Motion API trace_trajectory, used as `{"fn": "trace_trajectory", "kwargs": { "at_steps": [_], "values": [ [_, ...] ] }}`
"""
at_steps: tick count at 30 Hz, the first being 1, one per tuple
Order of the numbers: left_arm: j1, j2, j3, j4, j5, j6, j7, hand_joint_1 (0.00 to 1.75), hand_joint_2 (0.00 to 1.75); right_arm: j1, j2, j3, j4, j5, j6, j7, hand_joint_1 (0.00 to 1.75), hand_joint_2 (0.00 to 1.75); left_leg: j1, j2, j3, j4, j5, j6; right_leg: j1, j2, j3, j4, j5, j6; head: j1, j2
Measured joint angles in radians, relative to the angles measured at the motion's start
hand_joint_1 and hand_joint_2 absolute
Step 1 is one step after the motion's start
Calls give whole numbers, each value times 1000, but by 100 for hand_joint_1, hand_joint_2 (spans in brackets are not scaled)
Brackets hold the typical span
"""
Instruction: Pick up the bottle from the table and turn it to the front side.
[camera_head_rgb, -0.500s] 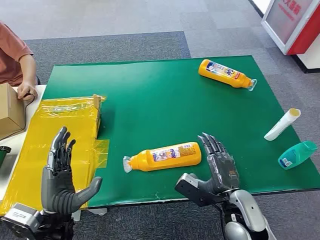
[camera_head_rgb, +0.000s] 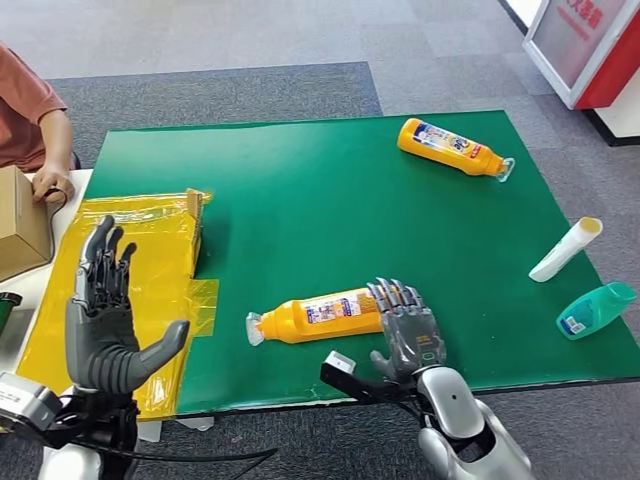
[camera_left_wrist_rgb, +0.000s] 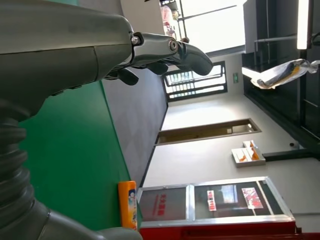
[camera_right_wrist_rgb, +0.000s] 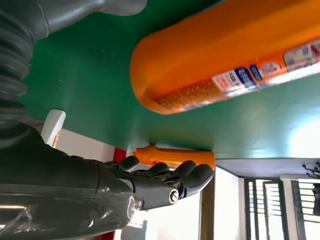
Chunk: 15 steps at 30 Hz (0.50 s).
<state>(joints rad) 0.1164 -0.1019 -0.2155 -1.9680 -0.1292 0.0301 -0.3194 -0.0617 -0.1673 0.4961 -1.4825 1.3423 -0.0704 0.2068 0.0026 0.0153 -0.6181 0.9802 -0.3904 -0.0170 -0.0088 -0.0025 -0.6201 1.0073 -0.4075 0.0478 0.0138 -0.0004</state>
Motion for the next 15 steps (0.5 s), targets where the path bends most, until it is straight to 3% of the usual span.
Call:
{"fn": "trace_trajectory", "kwargs": {
  "at_steps": [15],
  "values": [
    [-19,9,-1,12,-10,-23,7,0,175,-122,1,79,186,169,1,52,0,175,0,0,0,0,0,0,0,0,0,0,0,0,0,0]
  ]
}}
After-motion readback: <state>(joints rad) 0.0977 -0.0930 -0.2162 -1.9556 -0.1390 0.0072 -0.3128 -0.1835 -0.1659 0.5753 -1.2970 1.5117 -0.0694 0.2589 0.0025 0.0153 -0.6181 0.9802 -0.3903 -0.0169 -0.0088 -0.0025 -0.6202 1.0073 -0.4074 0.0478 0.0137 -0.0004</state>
